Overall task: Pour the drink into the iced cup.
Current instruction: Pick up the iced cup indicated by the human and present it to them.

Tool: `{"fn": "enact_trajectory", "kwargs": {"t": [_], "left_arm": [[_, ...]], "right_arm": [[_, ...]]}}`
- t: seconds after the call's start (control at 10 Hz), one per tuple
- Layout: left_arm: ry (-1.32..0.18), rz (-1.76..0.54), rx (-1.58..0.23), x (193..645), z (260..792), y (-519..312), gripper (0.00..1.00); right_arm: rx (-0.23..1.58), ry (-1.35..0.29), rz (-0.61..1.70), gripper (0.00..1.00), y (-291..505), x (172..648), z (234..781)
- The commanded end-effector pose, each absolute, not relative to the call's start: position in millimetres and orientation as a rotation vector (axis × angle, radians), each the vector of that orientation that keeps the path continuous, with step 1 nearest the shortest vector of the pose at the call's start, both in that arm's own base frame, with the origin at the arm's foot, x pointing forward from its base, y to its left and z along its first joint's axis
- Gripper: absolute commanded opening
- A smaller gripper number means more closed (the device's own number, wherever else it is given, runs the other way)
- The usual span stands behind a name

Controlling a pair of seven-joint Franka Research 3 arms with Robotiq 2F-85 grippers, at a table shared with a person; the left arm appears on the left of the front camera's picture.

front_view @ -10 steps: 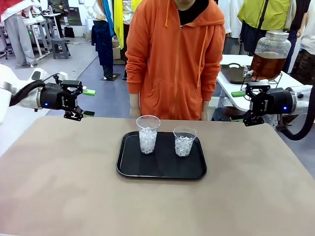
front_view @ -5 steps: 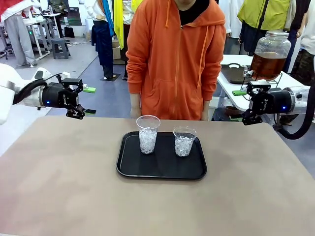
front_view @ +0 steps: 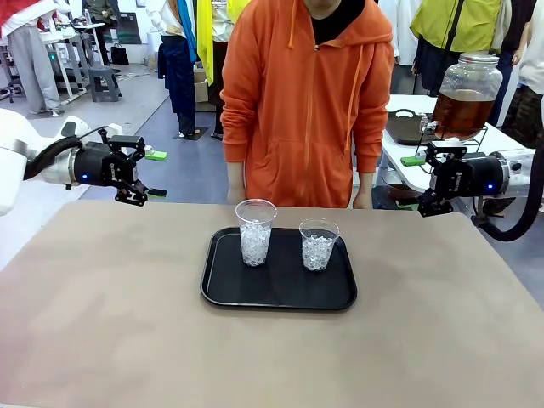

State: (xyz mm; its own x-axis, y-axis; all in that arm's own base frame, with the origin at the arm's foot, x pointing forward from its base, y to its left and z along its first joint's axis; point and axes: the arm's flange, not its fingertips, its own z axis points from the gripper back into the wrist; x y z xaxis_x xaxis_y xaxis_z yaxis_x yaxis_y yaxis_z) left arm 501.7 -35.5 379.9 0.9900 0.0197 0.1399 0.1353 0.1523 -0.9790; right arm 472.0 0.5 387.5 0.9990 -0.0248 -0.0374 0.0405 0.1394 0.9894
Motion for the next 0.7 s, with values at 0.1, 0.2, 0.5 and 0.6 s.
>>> {"fn": "enact_trajectory", "kwargs": {"t": [0.1, 0.2, 0.5, 0.6], "left_arm": [[-0.147, -0.095, -1.411, 499.4, 380.5, -36.1, 1.00], [-0.147, -0.095, -1.411, 499.4, 380.5, -36.1, 1.00], [-0.147, -0.095, -1.411, 499.4, 380.5, -36.1, 1.00], [-0.147, -0.095, -1.411, 499.4, 380.5, -36.1, 1.00]], "right_arm": [[1.424, 0.006, -0.051, 1.00, 1.1, 471.1, 388.7], [1.424, 0.006, -0.051, 1.00, 1.1, 471.1, 388.7], [1.424, 0.006, -0.051, 1.00, 1.1, 471.1, 388.7], [1.424, 0.006, -0.051, 1.00, 1.1, 471.1, 388.7]]}}
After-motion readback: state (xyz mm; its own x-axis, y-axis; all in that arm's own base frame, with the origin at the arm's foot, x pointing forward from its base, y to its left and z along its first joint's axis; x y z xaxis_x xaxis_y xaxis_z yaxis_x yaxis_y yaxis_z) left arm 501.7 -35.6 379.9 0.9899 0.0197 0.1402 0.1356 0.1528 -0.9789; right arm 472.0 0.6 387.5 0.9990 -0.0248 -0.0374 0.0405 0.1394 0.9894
